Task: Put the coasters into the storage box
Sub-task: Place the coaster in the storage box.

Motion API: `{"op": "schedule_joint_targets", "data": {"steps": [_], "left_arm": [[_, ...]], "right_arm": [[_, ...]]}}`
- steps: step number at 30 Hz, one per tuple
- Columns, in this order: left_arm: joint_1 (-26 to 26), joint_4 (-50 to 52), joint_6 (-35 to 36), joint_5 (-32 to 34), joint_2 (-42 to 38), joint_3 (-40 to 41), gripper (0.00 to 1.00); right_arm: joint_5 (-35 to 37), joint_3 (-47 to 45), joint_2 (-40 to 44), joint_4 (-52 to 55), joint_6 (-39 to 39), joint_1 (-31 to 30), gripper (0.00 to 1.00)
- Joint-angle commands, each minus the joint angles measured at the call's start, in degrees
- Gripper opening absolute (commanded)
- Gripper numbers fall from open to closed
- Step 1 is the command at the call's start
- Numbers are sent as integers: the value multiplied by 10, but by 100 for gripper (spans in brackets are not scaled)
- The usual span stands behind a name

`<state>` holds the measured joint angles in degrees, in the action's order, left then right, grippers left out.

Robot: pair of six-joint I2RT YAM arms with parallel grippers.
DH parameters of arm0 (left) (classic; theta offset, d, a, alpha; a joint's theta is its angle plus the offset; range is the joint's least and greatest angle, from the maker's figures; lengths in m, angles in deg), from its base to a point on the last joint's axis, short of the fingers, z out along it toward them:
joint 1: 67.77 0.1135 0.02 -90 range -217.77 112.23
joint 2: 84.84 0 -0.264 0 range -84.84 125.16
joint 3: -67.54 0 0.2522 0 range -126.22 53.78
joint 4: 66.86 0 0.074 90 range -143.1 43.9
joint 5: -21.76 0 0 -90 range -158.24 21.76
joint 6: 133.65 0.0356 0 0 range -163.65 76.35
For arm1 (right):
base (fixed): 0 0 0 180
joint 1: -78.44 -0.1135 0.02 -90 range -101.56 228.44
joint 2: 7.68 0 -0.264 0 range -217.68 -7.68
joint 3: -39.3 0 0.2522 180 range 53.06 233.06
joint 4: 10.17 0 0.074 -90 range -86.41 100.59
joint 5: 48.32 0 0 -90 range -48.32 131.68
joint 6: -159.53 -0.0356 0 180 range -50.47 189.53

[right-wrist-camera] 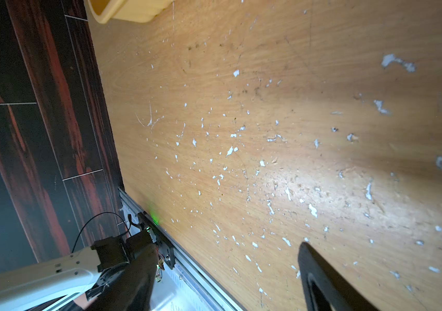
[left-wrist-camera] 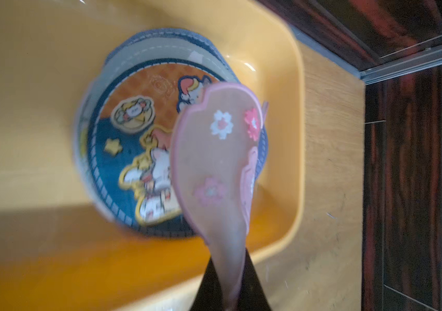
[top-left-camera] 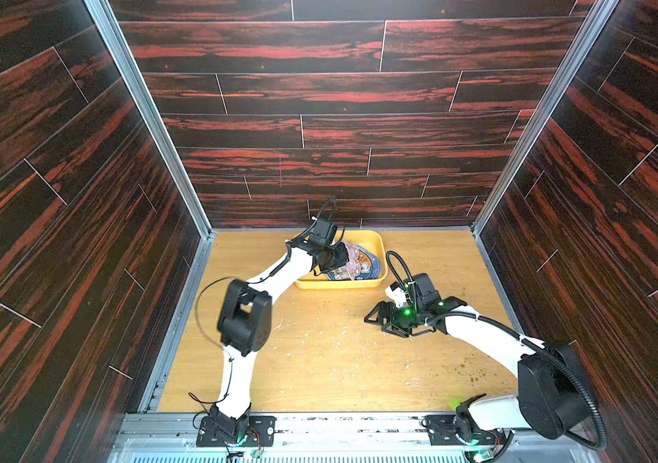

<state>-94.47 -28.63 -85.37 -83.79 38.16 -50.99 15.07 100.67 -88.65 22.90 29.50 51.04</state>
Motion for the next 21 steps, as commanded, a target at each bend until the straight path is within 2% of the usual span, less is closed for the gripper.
{"op": "schedule_joint_targets", "data": {"steps": [1, 8, 11, 13, 16, 21], "left_arm": [[7, -13, 18, -20, 28, -42, 4], [14, 35, 42, 28, 63, -66, 12], [16, 79, 59, 64, 73, -81, 21], [16, 120, 67, 85, 70, -86, 32], [16, 137, 76, 108, 58, -79, 44], [17, 136, 81, 125, 23, -46, 54]], "right_arm": [[-7, 4, 12, 3, 1, 5, 83], [-6, 9, 5, 3, -2, 9, 83], [-5, 16, 2, 6, -2, 9, 83], [-2, 20, -1, 10, 0, 10, 83], [3, 24, -4, 15, 4, 11, 83], [8, 34, -8, 20, 12, 14, 83]]}}
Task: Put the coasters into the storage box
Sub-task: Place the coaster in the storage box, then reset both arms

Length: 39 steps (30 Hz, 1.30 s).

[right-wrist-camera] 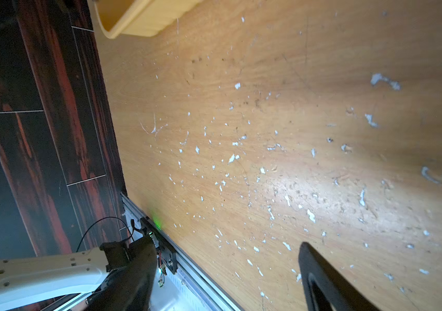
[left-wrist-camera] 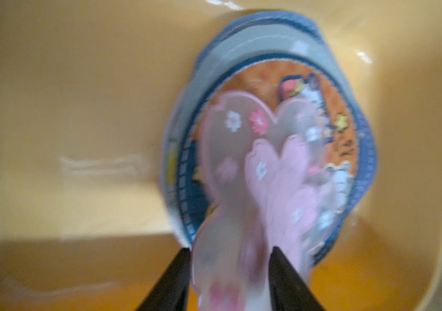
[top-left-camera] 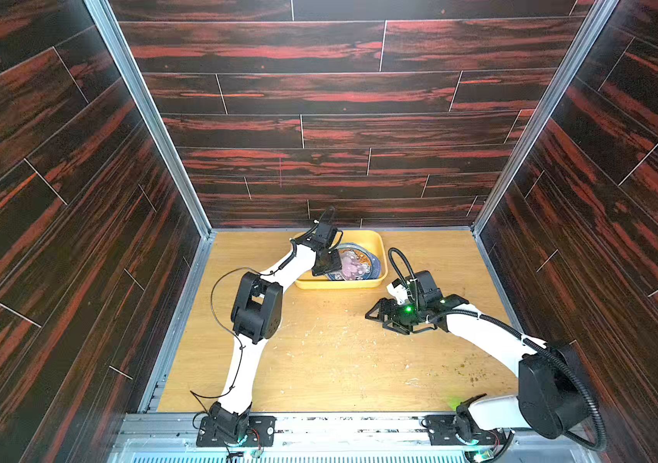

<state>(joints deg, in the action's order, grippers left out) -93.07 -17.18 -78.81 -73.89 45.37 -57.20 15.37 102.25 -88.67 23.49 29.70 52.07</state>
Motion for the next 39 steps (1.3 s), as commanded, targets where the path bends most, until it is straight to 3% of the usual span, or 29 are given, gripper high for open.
{"op": "schedule_joint_targets", "data": {"steps": [1, 11, 18, 27, 39], "left_arm": [[4, 17, 16, 27, -59, 26, 56], [3, -100, -3, 27, -228, 238, 63], [5, -139, 11, 78, -381, 408, 72], [25, -134, 41, 172, -509, 528, 92], [120, -240, 151, 286, -610, 654, 97]], "right_arm": [[6, 21, -9, 16, 12, 5, 83], [40, 42, -4, 39, 52, 16, 86], [89, 54, 2, 35, 104, 45, 93], [147, 56, 5, -11, 173, 96, 99], [243, -1, 23, -136, 252, 170, 99]]}}
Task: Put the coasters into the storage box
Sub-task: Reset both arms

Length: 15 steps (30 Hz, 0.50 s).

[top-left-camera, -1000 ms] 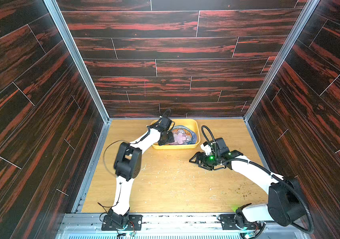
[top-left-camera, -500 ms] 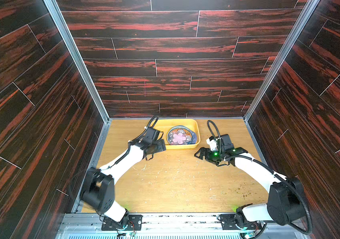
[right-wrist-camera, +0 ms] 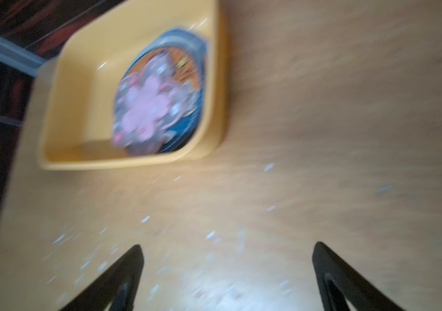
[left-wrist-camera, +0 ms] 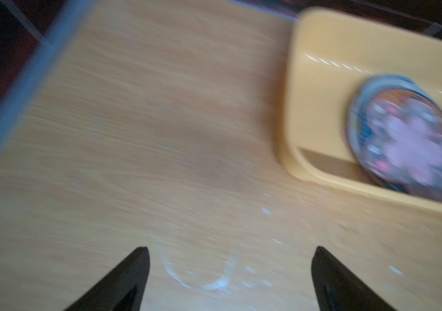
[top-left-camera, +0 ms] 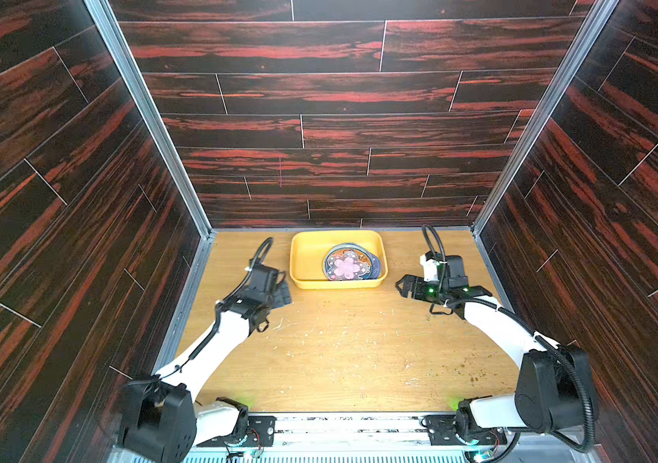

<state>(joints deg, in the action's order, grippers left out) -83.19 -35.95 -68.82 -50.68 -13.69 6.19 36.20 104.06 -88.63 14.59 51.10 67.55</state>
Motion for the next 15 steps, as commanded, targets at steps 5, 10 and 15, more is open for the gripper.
{"op": "schedule_joint_targets", "data": {"steps": [5, 10, 15], "left_arm": [[73, -154, 93, 66, -23, 66, 96], [111, -249, 120, 61, -8, 97, 95], [132, -318, 145, 55, 12, 122, 95]], "right_arm": [[62, -71, 30, -141, 58, 52, 98], [90, -137, 30, -259, 90, 74, 98], [99, -194, 22, -369, 125, 101, 99]]}}
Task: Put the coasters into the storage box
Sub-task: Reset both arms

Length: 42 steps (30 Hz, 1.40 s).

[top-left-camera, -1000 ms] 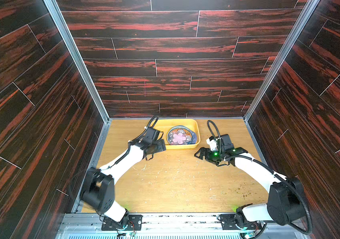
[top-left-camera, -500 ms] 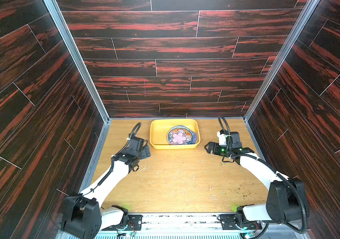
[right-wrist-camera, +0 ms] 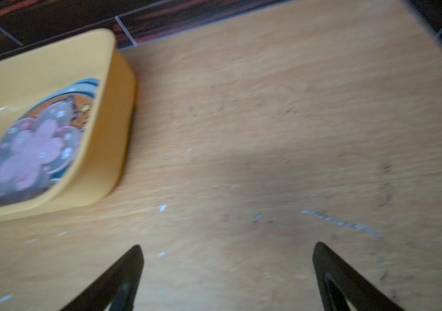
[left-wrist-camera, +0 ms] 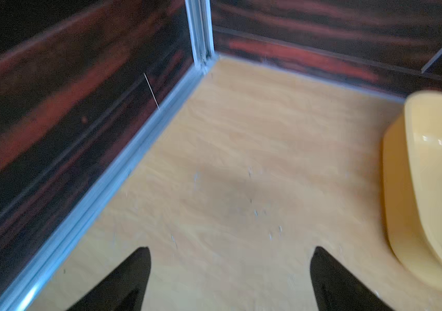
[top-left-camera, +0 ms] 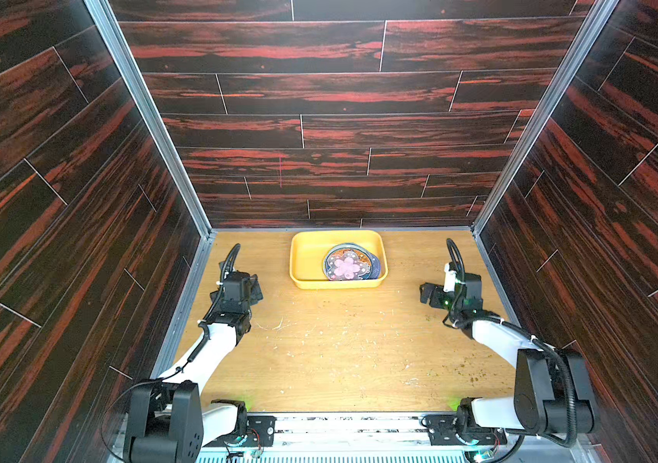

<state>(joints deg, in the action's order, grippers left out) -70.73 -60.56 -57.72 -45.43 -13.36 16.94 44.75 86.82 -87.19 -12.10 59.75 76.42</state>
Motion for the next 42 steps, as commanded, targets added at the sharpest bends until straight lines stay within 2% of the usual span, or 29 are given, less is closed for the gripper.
{"op": "schedule_joint_targets", "data": {"steps": [1, 5, 9, 16, 22, 28, 37, 42], "left_arm": [[11, -87, 36, -1, 13, 21, 94], [18, -147, 47, -19, 35, 47, 93], [20, -175, 60, -25, 59, 52, 92], [24, -218, 81, -27, 92, 56, 92], [24, -300, 78, -26, 118, 92, 92], [24, -333, 74, -20, 152, 96, 92], [26, -330, 74, -22, 151, 95, 92], [27, -329, 73, -22, 151, 95, 93]], "right_arm": [[10, -35, 6, -128, 45, 17, 98], [15, -83, -7, -232, 79, 25, 99], [7, -113, -26, -320, 82, 37, 98], [-6, -128, -73, -415, 84, 47, 99], [-9, -166, -89, -501, 85, 48, 99], [3, -175, -101, -527, 81, 48, 99], [52, -180, -103, -543, 80, 38, 99], [53, -176, -105, -536, 78, 37, 98]]}}
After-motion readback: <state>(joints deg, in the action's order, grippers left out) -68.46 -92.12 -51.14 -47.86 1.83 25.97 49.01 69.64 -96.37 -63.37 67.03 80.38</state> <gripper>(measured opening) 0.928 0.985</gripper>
